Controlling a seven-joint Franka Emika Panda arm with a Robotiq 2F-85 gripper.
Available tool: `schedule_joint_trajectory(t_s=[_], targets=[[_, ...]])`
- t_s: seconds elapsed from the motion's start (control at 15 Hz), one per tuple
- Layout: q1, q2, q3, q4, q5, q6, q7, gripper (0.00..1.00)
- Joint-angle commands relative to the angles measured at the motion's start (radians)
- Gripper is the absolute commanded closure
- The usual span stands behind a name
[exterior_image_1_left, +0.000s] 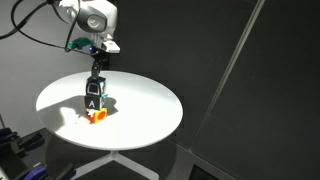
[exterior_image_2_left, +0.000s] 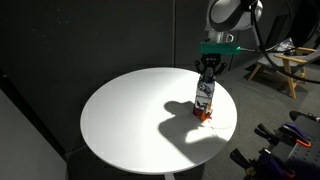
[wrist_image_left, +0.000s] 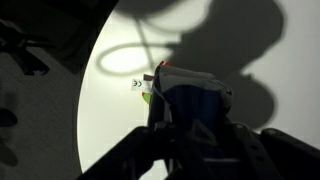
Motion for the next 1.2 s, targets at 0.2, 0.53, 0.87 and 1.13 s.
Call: schedule_joint_trajectory(t_s=[0.2,0.53,0.87,1.13], targets=[[0.001,-0.012,0.002,0.003,-0.004,-0.014,-0.013,0.1],[0.007,-0.037,0.009,-0.007,-0.002,-0.03,-0.026,0.0],[0.013,-0.07,0.025,-0.016,0.005,-0.046,-0.052,0.0],[0.021,-0.11,0.043,-0.035,0.001,-0.065,-0.128,0.0]])
